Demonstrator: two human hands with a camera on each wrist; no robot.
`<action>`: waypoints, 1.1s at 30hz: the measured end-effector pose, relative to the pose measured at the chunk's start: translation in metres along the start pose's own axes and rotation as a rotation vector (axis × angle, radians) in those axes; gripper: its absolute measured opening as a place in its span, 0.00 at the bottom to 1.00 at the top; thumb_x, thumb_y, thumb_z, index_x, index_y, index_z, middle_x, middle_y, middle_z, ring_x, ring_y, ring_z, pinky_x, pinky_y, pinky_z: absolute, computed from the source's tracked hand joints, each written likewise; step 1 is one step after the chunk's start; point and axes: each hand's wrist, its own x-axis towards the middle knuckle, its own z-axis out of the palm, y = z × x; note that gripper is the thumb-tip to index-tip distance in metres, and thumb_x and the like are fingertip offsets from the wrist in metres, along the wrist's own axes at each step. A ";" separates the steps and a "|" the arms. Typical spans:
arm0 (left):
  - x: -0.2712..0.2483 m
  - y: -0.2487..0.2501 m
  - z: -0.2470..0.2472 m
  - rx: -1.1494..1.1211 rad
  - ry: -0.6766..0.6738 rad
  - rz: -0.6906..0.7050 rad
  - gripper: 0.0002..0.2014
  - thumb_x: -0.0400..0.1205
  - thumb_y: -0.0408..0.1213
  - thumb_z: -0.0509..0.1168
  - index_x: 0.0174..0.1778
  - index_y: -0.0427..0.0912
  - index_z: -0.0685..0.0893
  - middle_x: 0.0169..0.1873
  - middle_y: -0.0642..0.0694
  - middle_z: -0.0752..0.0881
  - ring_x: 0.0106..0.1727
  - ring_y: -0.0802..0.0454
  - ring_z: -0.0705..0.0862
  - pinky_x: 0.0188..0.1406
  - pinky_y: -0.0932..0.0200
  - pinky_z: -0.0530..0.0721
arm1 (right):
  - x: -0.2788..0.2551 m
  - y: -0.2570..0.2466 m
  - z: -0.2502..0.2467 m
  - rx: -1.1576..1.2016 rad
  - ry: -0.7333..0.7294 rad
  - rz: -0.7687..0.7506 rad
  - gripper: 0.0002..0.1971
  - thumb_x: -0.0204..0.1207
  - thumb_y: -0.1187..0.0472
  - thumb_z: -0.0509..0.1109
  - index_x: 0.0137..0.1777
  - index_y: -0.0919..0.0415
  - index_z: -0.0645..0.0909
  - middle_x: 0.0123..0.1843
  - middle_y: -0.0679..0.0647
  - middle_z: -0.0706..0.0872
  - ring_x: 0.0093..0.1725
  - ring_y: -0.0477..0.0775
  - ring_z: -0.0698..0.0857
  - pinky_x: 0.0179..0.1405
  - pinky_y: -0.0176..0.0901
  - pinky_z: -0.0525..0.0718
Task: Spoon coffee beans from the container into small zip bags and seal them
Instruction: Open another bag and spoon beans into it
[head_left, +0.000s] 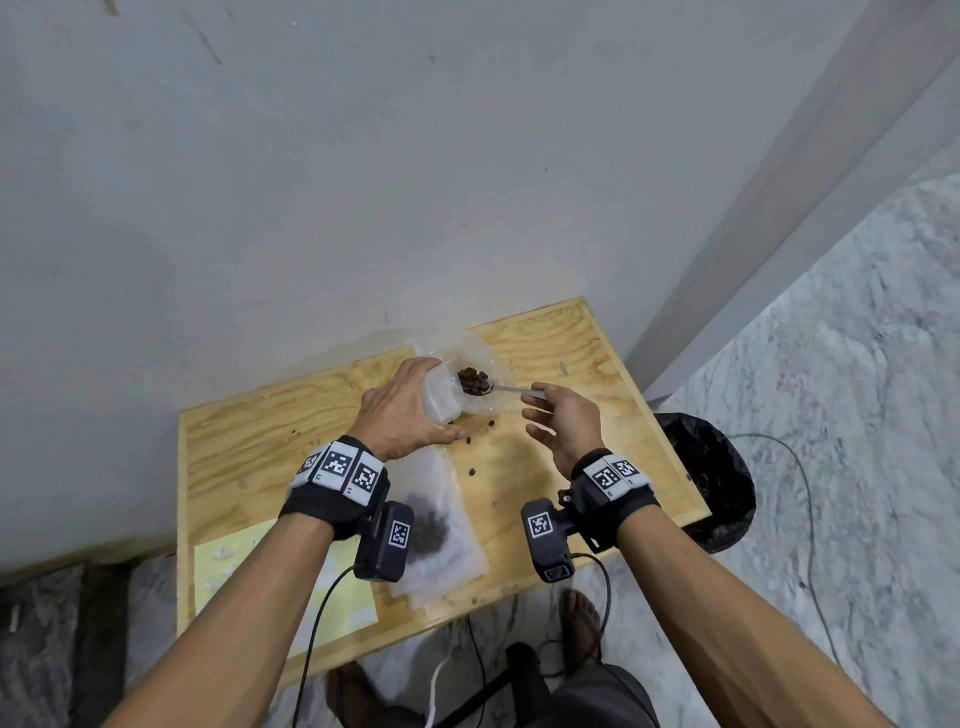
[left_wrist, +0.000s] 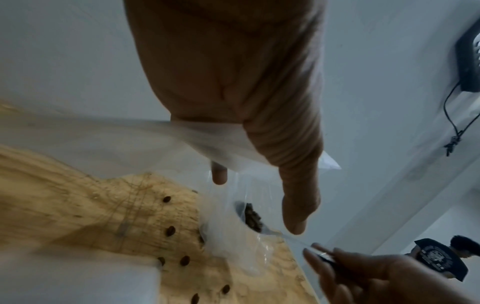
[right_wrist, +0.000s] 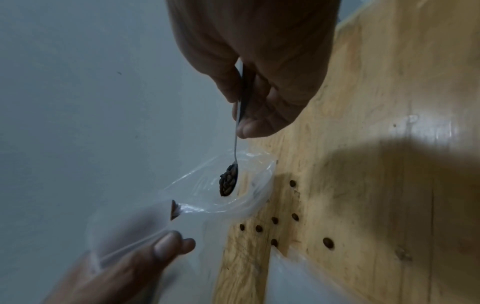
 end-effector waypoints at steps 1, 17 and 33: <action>0.000 -0.002 0.001 -0.001 0.003 -0.002 0.51 0.67 0.58 0.79 0.82 0.48 0.61 0.81 0.50 0.64 0.79 0.47 0.68 0.76 0.39 0.62 | -0.004 -0.002 -0.003 -0.014 -0.005 -0.013 0.12 0.82 0.66 0.60 0.57 0.68 0.84 0.44 0.60 0.89 0.34 0.52 0.83 0.31 0.42 0.82; 0.001 -0.012 0.013 0.001 0.075 0.023 0.50 0.67 0.57 0.80 0.81 0.47 0.62 0.80 0.48 0.65 0.78 0.47 0.68 0.77 0.39 0.63 | -0.062 -0.054 -0.011 -0.175 -0.081 -0.221 0.11 0.82 0.68 0.61 0.50 0.65 0.86 0.43 0.62 0.89 0.33 0.53 0.84 0.29 0.40 0.82; 0.002 -0.002 0.017 -0.049 0.099 0.054 0.50 0.65 0.57 0.80 0.80 0.49 0.64 0.79 0.51 0.66 0.77 0.50 0.71 0.78 0.38 0.63 | -0.081 -0.027 0.039 -0.814 -0.309 -0.682 0.10 0.83 0.60 0.65 0.54 0.59 0.87 0.45 0.49 0.92 0.35 0.37 0.85 0.35 0.31 0.81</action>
